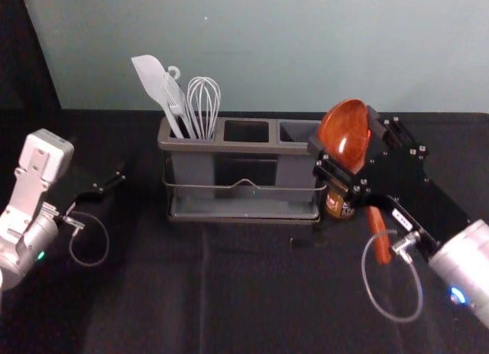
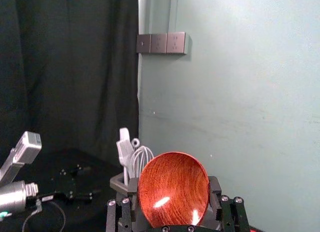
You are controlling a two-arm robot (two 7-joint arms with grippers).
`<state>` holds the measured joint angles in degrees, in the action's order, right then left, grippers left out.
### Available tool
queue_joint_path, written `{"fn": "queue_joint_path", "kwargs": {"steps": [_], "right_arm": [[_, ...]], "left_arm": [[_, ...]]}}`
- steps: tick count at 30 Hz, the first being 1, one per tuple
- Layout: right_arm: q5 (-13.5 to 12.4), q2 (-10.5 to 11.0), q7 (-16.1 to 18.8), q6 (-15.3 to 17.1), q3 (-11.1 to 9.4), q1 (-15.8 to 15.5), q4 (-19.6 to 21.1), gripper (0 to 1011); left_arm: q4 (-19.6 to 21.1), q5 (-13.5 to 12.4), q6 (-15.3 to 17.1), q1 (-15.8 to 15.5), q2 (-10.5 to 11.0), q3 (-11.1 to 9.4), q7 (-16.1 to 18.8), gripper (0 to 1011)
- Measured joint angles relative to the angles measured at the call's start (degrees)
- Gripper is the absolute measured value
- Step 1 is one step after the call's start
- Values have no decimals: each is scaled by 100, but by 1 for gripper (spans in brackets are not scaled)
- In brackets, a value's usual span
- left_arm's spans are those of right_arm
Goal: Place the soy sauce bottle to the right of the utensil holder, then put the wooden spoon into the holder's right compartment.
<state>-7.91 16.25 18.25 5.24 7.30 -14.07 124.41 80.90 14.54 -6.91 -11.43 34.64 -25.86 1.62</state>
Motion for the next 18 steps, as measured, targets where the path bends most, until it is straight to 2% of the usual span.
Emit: {"fn": "queue_joint_path", "kwargs": {"steps": [3, 6, 7, 10, 13, 16, 18], "right_arm": [[-37, 4, 4, -12, 45, 182, -81, 836], [-79, 34, 80, -17, 163, 637, -318, 837], [-79, 34, 80, -17, 163, 637, -318, 837], [-134, 70, 241, -18, 309, 1213, -707, 837], [-159, 78, 353, -59, 419, 1596, -1007, 837], [-170, 62, 485, -182, 588, 2157, -1491, 837], [-189, 40, 529, -236, 643, 2348, -1675, 837]], "left_arm": [[0, 0, 0, 0, 0, -1, 0, 1000], [0, 0, 0, -1, 0, 0, 0, 1000], [0, 0, 0, 0, 0, 0, 0, 1000], [0, 0, 0, 0, 0, 0, 0, 1000], [0, 0, 0, 0, 0, 0, 0, 1000], [0, 0, 0, 0, 0, 0, 0, 1000], [0, 0, 0, 0, 0, 0, 0, 1000]]}}
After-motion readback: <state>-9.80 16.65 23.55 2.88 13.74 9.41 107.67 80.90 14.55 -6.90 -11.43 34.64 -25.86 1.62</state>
